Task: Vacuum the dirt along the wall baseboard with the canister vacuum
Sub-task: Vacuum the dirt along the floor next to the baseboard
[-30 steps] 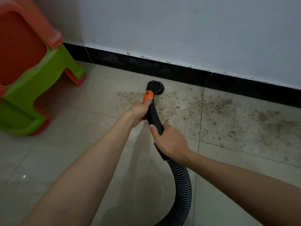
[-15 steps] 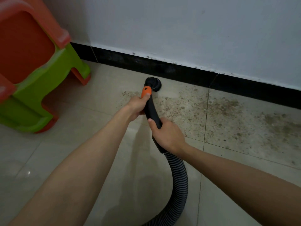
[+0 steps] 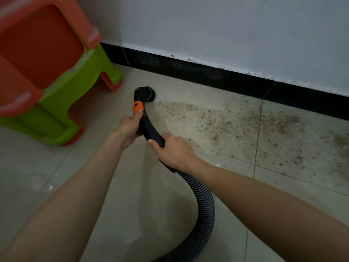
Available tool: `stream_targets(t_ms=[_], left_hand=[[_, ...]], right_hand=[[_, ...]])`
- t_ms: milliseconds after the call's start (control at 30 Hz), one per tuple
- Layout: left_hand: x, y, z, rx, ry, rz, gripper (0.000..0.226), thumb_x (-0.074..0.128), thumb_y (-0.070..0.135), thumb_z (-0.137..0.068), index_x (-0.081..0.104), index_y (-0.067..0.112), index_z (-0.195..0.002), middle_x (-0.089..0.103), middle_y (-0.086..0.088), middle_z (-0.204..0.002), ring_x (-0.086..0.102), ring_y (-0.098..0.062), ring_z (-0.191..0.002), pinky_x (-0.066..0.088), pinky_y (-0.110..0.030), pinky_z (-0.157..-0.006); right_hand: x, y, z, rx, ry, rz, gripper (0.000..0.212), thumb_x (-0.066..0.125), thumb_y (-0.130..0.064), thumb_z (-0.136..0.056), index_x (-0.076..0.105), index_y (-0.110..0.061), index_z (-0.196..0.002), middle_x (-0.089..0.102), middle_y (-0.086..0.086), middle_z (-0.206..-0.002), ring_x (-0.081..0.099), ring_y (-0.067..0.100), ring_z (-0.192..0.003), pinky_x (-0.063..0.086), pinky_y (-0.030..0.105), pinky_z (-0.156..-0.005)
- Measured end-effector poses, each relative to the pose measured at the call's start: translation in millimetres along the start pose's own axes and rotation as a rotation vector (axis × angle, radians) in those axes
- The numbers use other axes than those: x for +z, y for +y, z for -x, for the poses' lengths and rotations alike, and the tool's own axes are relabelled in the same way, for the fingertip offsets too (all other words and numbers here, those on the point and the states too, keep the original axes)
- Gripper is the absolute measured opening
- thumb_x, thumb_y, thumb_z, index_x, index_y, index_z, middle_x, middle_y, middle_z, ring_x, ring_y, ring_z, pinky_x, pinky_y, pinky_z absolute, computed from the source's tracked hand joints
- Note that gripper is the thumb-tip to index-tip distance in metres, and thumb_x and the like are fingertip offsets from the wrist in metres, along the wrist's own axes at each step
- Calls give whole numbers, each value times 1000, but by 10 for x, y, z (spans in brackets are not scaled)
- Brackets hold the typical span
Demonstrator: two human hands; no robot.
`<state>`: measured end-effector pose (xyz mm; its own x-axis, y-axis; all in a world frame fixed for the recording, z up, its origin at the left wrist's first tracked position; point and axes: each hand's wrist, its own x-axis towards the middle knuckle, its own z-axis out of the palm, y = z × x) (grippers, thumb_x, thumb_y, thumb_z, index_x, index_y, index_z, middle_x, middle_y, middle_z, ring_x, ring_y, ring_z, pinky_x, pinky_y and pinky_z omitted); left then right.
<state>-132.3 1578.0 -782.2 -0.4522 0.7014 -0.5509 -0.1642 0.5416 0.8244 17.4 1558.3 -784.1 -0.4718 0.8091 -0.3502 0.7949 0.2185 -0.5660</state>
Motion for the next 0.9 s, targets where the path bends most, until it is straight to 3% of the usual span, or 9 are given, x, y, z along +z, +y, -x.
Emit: stream_targets(t_ms=[300,467,700,900], left_hand=[[70,-135,203,0,-51,13,33,49,30,-98,49,-3,-102,58,-8,-88,59,-19,-80,48,-33,-73],[265,-61,240,14,-97,-32,34,48,32,-98,49,-3,-103,59,-8,-89,60,-18,-80,49,-27,-65],[633,-105,356,11,-188,-91,34,48,30,-98,52,-4,-102,60,-10,-88,60,-18,-77,50,-24,-56],[927,-175,509,-2,-286,-168,41,47,30,-99,52,-9,-112,61,-15,-99,62,-25,-88,51,-26,-62]], right_hand=[[19,135,332,-1,13,-123,43,38,-63,-94,50,-21,-88,62,2,-76,62,23,-71,50,34,-62],[-85,212,409,60,47,-147,45,37,-63,-94,53,-20,-94,64,3,-80,63,23,-74,53,36,-67],[-136,436,640,175,96,-143,45,35,-63,-93,49,-21,-88,60,0,-76,60,22,-71,42,31,-58],[-226,689,798,271,32,-283,42,40,-58,-92,51,-21,-75,62,-1,-73,61,17,-65,43,28,-54]])
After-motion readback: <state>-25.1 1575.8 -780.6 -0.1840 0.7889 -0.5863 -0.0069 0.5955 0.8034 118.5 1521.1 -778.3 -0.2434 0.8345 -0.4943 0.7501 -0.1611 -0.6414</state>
